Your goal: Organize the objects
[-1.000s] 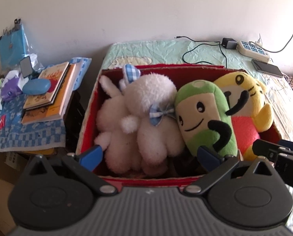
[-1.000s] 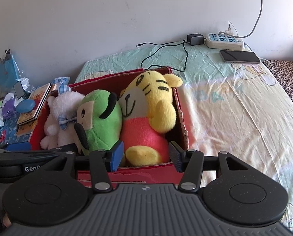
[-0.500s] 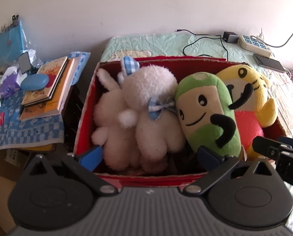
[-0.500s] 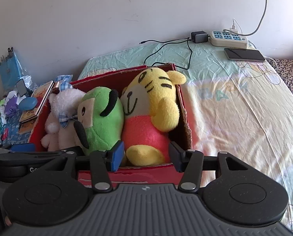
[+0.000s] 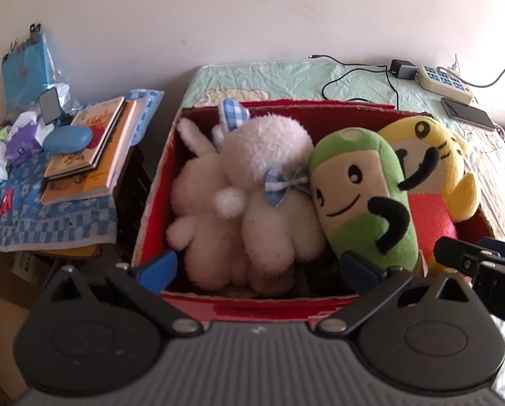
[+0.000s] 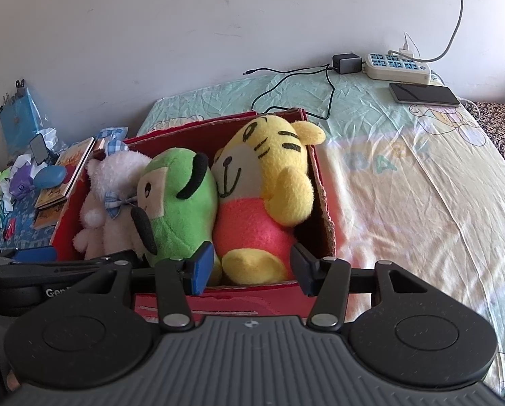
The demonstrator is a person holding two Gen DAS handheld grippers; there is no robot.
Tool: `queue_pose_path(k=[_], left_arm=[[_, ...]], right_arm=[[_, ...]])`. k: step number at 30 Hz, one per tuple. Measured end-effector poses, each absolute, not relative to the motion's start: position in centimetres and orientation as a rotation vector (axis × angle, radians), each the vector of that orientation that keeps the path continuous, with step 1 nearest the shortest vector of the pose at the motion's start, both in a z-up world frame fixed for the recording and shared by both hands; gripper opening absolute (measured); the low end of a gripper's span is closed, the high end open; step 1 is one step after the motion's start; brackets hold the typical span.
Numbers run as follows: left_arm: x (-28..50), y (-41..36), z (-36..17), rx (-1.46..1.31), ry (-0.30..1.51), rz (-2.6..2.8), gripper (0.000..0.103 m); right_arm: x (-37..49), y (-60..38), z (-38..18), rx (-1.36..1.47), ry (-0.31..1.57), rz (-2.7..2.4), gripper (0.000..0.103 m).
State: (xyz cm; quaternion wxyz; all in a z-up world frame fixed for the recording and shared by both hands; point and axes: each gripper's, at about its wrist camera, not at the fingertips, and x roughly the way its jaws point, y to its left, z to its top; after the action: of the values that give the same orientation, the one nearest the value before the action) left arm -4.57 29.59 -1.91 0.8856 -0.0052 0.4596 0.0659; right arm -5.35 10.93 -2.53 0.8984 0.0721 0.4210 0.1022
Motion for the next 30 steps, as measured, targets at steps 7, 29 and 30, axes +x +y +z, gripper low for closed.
queue_pose_path(k=[7,29,30], left_arm=[[-4.77,29.6,-2.14,-0.004,0.957,0.136,0.102],[-4.46,29.84,-2.61,0.023,0.95,0.146,0.102],[-4.39,29.89,-2.65,0.021,0.952,0.146,0.102]], right_arm=[[-5.39,11.0,-2.52,0.148,0.872,0.206,0.054],[-5.36,11.38,-2.64,0.145,0.869,0.184,0.054],[-5.37,11.4,-2.64,0.145,0.87,0.184,0.054]])
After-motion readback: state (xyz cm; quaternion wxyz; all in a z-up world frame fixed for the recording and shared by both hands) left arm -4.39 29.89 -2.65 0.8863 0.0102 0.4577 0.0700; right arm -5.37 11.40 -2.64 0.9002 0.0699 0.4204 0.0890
